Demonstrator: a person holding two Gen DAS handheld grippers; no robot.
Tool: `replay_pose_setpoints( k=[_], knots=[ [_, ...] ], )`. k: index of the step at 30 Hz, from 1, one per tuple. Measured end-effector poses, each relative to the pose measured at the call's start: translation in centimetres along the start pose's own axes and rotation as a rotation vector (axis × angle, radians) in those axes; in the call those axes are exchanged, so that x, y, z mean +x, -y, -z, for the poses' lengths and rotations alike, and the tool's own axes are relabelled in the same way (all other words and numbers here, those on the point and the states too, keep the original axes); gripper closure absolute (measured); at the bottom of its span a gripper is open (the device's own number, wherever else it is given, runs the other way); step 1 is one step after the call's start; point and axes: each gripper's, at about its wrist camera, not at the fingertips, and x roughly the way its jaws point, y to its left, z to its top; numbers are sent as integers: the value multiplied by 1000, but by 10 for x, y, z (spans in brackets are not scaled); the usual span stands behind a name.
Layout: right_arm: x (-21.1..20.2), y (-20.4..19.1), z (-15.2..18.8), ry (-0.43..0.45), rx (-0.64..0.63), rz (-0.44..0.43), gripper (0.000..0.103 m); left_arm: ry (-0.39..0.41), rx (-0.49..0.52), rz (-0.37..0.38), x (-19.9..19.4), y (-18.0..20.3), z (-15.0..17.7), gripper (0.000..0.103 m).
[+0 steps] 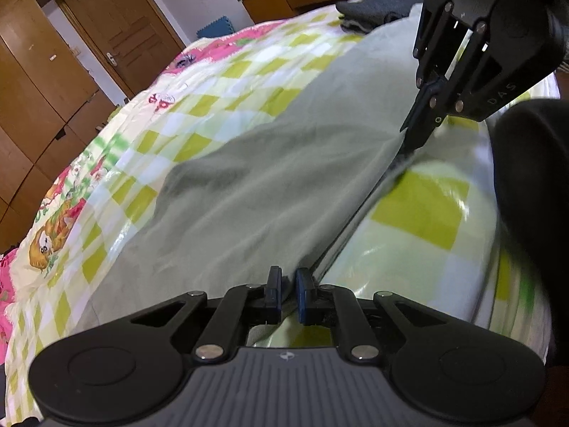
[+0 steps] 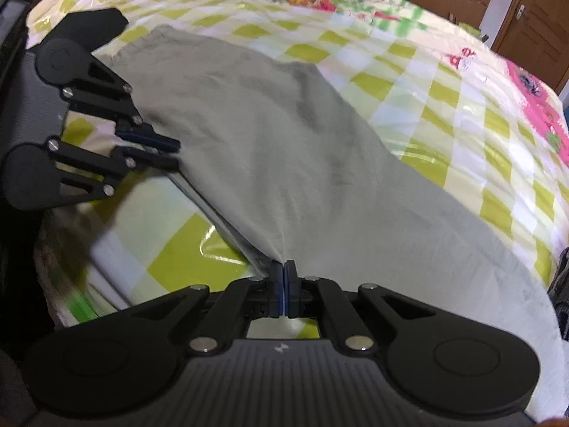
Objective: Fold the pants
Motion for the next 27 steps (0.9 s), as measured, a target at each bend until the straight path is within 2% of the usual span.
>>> replay_pose_setpoints(
  k=[2, 5, 10, 13, 16, 20, 23, 27],
  knots=[
    [3, -4, 1, -28, -25, -15, 94, -7, 5, 6, -4, -1, 3, 77],
    [-8, -10, -2, -14, -51, -42, 92, -9, -6, 16, -13, -7, 6, 77],
    [-30, -7, -22, 76, -14, -84, 88, 53, -76, -13, -33, -24, 3, 76],
    [-25, 6, -47, 125, 38, -127, 76, 92, -147, -33, -34, -39, -1, 76],
    [-5, 22, -78, 176, 67, -143, 74, 62, -193, -66, -16, -49, 4, 76],
    [38, 58, -122, 212, 190, -186, 72, -46, -211, -32, 6, -46, 31, 76],
    [72, 84, -145, 227, 248, -234, 63, -44, -187, -42, 0, -40, 39, 76],
    [110, 102, -165, 180, 280, -305, 61, -36, -279, -22, -1, -56, 34, 75]
  ],
)
